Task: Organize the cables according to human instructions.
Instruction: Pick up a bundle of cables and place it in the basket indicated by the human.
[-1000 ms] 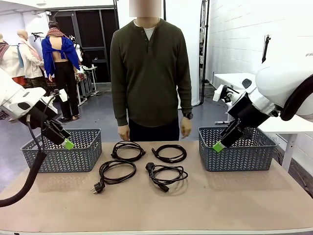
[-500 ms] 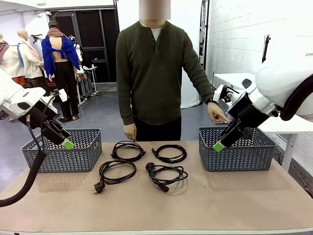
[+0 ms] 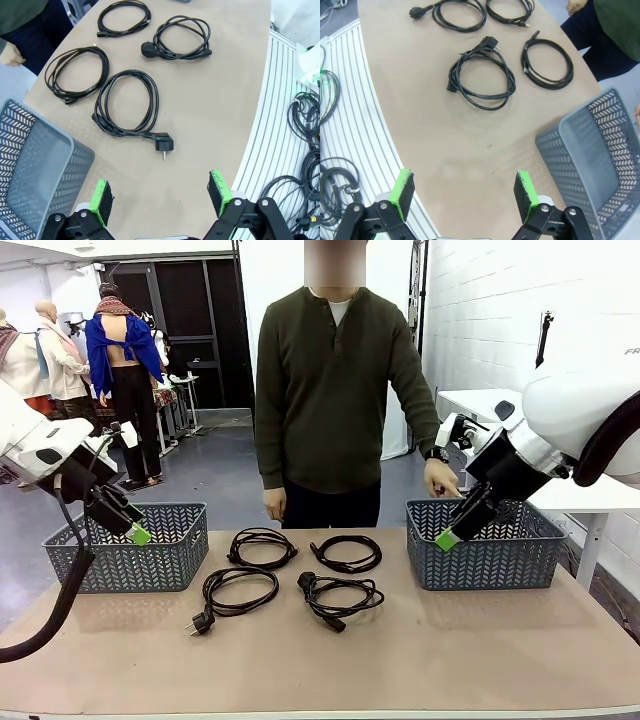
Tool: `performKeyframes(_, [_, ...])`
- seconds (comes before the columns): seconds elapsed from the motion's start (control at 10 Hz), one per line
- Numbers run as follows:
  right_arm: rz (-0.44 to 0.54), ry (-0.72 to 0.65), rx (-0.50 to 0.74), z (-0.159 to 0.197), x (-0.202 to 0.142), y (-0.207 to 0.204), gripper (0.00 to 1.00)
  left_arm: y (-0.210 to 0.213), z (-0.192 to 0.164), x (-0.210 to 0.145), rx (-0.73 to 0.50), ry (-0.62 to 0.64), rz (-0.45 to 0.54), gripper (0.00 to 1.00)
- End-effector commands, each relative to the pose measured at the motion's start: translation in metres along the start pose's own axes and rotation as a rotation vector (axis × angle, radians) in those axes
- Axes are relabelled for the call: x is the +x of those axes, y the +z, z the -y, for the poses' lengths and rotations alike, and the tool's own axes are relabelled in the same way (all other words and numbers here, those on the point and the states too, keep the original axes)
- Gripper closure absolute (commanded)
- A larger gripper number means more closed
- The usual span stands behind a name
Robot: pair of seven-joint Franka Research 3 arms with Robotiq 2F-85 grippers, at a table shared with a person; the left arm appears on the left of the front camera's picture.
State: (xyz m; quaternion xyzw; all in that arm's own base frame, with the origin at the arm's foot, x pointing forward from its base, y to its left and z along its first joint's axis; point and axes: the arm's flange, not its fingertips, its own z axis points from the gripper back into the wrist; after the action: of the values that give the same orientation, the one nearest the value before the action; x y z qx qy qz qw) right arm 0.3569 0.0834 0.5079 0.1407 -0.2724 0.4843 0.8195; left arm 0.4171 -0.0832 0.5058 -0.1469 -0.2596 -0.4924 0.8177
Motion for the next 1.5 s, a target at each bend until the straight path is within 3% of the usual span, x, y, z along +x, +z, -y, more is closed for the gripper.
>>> performKeyframes(0.0, [0.015, 0.009, 0.018, 0.001, -0.002, -0.003, 0.0, 0.0, -0.002, -0.002, -0.013, -0.007, 0.021, 0.0])
performKeyframes(0.7, [-0.002, 0.0, -0.002, 0.0, 0.0, 0.0, 0.0, 0.0, -0.002, -0.002, -0.013, -0.007, 0.021, 0.0])
performKeyframes(1.1, [-0.109, -0.07, -0.089, -0.011, 0.056, -0.009, 0.0, 0.0, -0.002, -0.002, -0.013, -0.007, 0.021, 0.0])
performKeyframes(1.4, [-0.15, -0.143, -0.123, -0.009, 0.107, -0.041, 0.0, 0.0, -0.002, -0.002, -0.013, -0.007, 0.021, 0.0])
